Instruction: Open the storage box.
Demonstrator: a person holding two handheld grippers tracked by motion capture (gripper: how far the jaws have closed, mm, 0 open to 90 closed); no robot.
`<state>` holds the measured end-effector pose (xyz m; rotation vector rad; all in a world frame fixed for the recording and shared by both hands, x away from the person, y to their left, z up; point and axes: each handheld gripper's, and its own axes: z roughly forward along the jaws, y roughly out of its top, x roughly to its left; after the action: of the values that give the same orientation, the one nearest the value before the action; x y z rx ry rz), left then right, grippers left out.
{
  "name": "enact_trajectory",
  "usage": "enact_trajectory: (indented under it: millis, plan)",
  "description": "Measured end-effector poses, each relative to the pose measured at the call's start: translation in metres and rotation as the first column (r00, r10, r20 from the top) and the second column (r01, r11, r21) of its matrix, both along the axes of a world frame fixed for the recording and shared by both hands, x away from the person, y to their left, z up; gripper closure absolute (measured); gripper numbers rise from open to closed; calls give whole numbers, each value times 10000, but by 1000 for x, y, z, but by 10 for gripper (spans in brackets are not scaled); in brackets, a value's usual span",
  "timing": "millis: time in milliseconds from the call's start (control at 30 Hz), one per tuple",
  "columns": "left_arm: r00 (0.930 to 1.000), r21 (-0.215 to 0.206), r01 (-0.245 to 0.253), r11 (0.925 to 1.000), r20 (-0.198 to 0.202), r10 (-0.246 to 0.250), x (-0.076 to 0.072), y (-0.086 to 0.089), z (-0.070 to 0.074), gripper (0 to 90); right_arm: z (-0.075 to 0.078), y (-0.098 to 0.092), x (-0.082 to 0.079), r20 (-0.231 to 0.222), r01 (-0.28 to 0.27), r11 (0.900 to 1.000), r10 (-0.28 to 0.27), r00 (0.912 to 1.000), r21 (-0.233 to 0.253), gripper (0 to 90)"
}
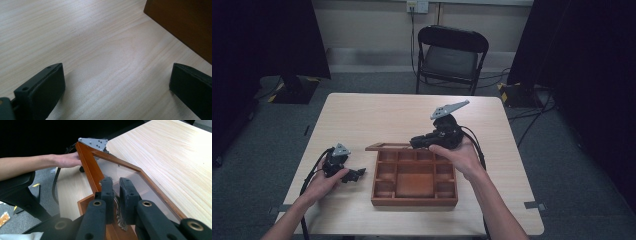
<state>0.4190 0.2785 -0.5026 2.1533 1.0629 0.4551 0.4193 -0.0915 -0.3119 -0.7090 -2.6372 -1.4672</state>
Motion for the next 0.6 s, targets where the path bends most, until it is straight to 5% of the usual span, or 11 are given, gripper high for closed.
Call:
enact_trajectory:
  millis: [600]
  plan:
    - [10000,-7,4,10000,5,-4,0,0,0,0,2,-1,7,-358,43,9999,-38,9994,135,826]
